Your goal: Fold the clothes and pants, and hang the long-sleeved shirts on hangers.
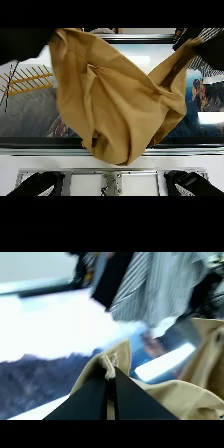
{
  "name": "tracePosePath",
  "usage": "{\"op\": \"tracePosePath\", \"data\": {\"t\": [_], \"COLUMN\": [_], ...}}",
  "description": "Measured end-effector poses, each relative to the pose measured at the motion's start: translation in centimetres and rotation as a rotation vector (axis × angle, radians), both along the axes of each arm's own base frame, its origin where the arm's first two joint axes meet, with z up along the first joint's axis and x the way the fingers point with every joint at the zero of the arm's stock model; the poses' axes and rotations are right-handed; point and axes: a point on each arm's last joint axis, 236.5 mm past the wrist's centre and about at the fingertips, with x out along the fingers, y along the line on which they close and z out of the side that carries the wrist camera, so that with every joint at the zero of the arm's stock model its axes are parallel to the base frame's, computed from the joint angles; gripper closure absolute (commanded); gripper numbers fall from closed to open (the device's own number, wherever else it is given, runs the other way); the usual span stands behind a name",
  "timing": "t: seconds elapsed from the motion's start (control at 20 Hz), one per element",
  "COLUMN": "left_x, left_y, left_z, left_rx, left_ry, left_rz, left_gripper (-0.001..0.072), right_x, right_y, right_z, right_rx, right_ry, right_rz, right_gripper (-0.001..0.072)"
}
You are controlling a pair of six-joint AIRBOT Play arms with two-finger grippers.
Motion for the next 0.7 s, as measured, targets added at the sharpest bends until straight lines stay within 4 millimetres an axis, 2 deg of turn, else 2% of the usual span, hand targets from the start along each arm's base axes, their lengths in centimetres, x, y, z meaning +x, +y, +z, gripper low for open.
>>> {"op": "tracePosePath", "data": {"t": [0.05, 0.15, 0.2, 0.3, 0.4, 0.5, 0.6, 0.7], "left_x": [2.1, 5.9, 7.2, 7.7, 5.9, 2.5, -1.3, -4.7], "left_y": [0.3, 0.9, 1.2, 1.7, 1.4, 0.9, 0.3, 0.0], "left_z": [-2.3, -8.4, -11.9, -18.3, -23.8, -28.2, -31.6, -34.2], "left_rx": [0.016, 0.048, 0.067, 0.118, 0.175, 0.235, 0.289, 0.335], "left_ry": [0.06, 0.231, 0.328, 0.495, 0.629, 0.736, 0.822, 0.876], "left_rz": [0.034, 0.077, 0.087, 0.077, 0.031, -0.029, -0.091, -0.145], "left_gripper": [0.0689, 0.0689, 0.069, 0.0689, 0.0689, 0.0689, 0.0689, 0.0689], "right_x": [1.4, 4.2, 5.4, 6.3, 5.6, 3.7, 1.3, -0.9], "right_y": [0.4, 0.9, 0.9, 0.5, 0.1, -0.4, -1.0, -1.3], "right_z": [-1.9, -6.0, -8.4, -12.7, -16.2, -19.2, -21.6, -23.6], "right_rx": [-0.042, -0.124, -0.167, -0.242, -0.3, -0.352, -0.385, -0.404], "right_ry": [0.038, 0.127, 0.187, 0.316, 0.44, 0.563, 0.673, 0.76], "right_rz": [0.007, 0.012, 0.01, 0.007, 0.012, 0.02, 0.008, -0.01], "right_gripper": [0.0697, 0.0698, 0.0698, 0.0698, 0.0698, 0.0698, 0.0697, 0.0697]}}
